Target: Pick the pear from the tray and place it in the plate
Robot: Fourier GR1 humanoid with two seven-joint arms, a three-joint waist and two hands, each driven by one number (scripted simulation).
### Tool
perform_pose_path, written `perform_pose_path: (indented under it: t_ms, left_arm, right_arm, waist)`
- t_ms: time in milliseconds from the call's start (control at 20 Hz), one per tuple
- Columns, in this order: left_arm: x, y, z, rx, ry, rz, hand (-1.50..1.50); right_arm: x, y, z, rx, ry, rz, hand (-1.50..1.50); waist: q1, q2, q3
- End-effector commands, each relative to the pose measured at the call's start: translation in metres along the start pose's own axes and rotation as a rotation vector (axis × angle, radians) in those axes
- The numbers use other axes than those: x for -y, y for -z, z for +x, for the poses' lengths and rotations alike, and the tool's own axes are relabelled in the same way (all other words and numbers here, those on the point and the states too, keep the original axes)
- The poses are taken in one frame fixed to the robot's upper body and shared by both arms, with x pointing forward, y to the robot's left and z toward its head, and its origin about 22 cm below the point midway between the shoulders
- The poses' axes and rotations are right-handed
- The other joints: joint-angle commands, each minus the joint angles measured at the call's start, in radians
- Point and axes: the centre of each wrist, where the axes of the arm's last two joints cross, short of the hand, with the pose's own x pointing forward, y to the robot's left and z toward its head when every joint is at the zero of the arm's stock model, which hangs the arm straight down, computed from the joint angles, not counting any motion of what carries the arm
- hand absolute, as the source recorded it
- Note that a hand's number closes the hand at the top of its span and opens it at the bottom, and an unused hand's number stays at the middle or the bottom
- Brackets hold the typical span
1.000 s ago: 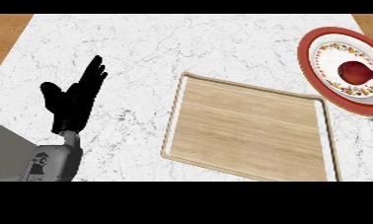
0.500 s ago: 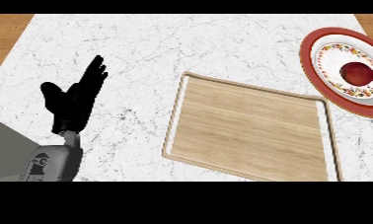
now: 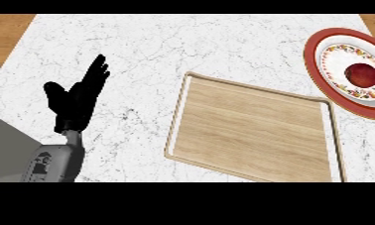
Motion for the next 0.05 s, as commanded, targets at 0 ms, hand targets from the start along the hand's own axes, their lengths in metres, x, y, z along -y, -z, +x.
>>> perform_pose_path:
  t_ms: [0]
  left_arm:
    - [-0.0216,-0.0114,0.0005,-0.029,0.045,0.037,0.0]
  right_arm:
    - [0.0092,-0.0093,-0.0037,-0.002,-0.025,-0.006,-1.5]
  waist:
    - [0.017,0.006,-0.003]
